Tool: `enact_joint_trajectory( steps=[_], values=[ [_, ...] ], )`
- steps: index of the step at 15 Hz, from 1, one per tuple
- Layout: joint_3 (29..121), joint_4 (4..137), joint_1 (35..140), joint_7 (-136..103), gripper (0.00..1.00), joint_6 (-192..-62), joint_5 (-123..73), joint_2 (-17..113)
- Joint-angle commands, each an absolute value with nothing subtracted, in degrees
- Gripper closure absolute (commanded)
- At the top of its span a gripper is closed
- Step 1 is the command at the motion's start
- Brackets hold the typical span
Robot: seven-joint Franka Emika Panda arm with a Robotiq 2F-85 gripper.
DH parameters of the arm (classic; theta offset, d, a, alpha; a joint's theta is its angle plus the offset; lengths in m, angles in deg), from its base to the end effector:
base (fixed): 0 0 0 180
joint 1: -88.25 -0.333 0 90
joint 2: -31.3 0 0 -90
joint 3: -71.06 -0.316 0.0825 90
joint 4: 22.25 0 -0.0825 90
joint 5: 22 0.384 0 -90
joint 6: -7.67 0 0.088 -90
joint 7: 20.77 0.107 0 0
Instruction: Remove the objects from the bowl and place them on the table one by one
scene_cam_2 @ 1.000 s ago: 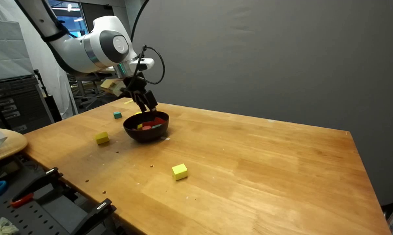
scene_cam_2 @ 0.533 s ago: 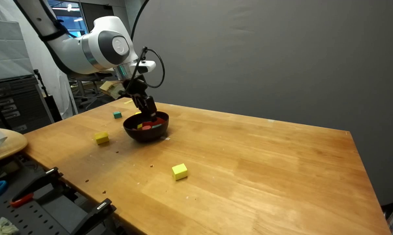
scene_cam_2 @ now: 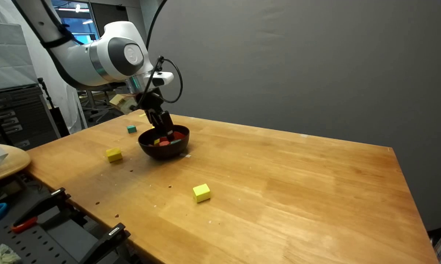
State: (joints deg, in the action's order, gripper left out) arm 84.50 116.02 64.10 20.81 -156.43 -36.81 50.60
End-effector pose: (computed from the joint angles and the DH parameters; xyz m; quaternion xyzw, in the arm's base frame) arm 0.4936 0.1029 0.1872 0.9857 -0.1372 0.0862 0.0473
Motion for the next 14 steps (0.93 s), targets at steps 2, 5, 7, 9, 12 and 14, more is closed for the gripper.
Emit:
enact_joint_trajectory(
  steps=[2, 5, 7, 9, 12, 14],
  values=[
    [77.17, 118.55, 69.44, 13.6, 0.13, -155.79, -32.92, 48.71],
    [73.02, 118.81, 72.23, 7.32, 0.1, -155.64, -29.18, 50.13],
    [73.31, 118.03, 72.27, 5.25, 0.12, -154.74, -29.02, 51.91],
    [76.41, 116.96, 70.4, 6.05, 0.15, -153.68, -31.91, 53.52],
    [78.63, 115.63, 69.65, 6.07, 0.2, -153.52, -34.02, 55.52],
    [78.71, 114.83, 70.0, 5.23, 0.46, -153.68, -33.79, 57.03]
  ],
)
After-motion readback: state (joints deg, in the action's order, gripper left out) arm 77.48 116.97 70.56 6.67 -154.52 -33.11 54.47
